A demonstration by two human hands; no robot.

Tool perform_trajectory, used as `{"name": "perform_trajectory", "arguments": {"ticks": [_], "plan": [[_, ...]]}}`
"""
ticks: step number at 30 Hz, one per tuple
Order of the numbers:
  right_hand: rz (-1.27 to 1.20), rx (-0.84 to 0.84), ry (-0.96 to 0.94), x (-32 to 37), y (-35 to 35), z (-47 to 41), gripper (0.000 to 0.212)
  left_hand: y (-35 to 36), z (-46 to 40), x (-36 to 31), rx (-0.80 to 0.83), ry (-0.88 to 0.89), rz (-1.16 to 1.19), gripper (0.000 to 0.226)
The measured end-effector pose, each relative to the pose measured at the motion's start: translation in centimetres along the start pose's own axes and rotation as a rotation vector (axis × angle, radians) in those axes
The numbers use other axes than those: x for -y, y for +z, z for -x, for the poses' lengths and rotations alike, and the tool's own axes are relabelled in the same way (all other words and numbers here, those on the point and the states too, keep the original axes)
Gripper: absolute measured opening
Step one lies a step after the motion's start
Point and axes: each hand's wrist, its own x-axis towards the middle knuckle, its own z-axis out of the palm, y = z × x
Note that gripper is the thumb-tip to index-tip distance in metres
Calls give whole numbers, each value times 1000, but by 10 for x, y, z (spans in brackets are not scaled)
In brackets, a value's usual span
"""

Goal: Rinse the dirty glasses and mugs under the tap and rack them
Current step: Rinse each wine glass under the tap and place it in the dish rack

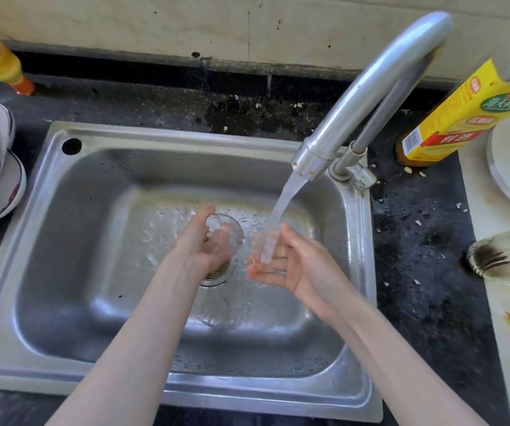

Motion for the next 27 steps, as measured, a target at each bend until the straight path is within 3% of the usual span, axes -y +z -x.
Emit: {"name": "perform_trajectory", "arguments": {"ticks": [7,13,16,18,20,23,27], "plan": [[-132,168,5,7,-2,-4,28,-9,-11,10,39,-174,137,42],[-117,233,20,0,-8,-2,30,-14,-18,9,13,-167,94,45],[-51,223,6,0,-6,-4,20,-15,-19,14,10,-144,62,46],[24,164,-16,1,-3,-4,7,-14,-19,16,-18,-82,42,35],[91,59,-44,-3,-3,-7,8,-12,-17,15,-60,11,8,25],[185,-122,-88,-16,-6,-15,20,-6,-15,12,-154,218,-83,24],[461,-269,-19,-24,-10,-21,17,6,-2,12,-207,531,-173,29]]}}
